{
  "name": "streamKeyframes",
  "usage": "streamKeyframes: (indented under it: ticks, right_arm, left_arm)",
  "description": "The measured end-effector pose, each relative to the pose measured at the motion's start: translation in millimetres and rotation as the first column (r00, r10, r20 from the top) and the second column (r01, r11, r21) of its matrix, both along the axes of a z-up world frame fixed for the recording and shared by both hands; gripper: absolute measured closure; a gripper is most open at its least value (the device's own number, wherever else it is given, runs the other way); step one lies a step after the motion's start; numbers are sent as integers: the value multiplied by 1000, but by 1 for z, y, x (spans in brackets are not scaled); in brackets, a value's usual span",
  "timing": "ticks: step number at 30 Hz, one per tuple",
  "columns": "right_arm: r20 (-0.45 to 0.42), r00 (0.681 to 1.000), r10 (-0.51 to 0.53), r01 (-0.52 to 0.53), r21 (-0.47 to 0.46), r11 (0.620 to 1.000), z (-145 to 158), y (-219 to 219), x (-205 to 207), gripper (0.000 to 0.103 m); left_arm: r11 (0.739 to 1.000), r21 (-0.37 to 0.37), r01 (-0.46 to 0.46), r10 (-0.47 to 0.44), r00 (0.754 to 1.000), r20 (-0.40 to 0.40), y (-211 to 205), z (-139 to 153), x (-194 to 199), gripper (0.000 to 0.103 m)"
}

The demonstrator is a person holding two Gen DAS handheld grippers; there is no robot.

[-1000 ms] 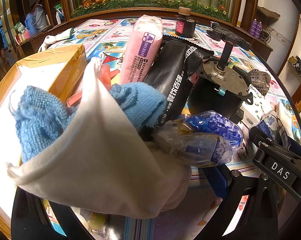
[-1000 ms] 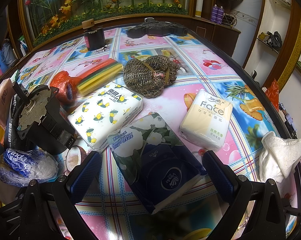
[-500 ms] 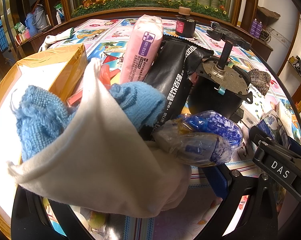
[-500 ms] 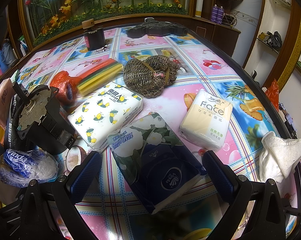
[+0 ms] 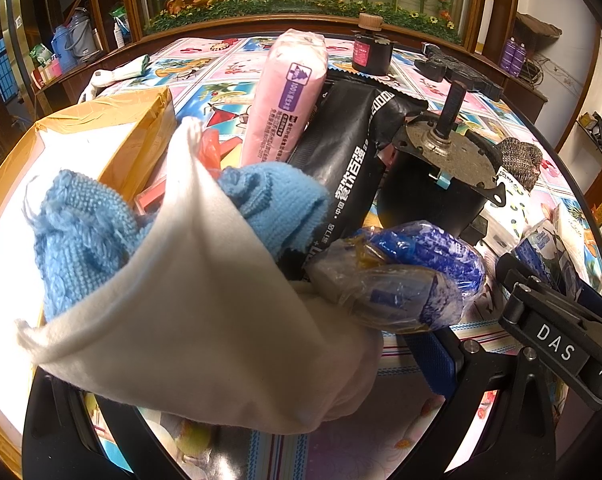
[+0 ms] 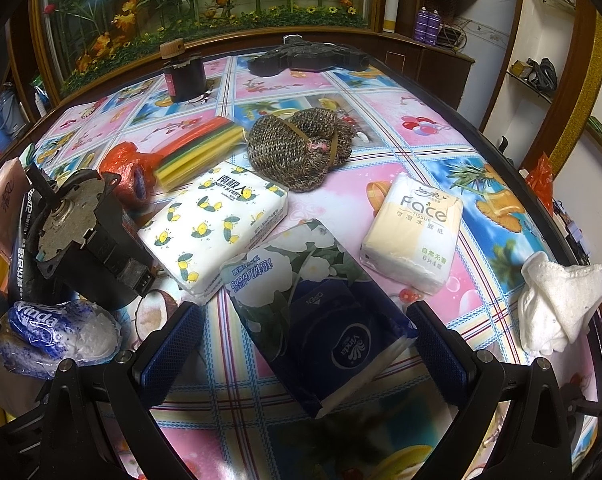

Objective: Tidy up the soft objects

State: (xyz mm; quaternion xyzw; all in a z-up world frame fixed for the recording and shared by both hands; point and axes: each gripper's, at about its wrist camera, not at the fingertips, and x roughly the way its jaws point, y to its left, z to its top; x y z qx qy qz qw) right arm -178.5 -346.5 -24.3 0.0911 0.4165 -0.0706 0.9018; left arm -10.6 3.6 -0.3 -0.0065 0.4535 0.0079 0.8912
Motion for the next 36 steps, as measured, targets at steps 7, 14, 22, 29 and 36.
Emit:
streamKeyframes:
  ticks: [7,14,22,29,36]
  right_arm:
    - [7,999,46,-46,7,999,0,-1,-4,1]
    - [-40,999,33,-33,9,999,2,-2,-6,1]
    - [-94,994,60,-58,22,998,7,1,-6,1]
    - [-115,988,103,-102,13,995,9,2,-3,1]
    - [-118,986,120,-122,-9,992,10,3,-5,1]
  left_arm:
    - [1000,-2,9,-9,1000,-3,1,0,-7,0]
    - [999,-4,54,-54,998,-34,2,1,-12,0]
    - [998,5,59,-59,998,-16,-1,2,-18,0]
    - [997,5,74,-74,997,-18,-3,2,-20,0]
    - [989,-93,114,-117,993,-27,9,12,-30,5]
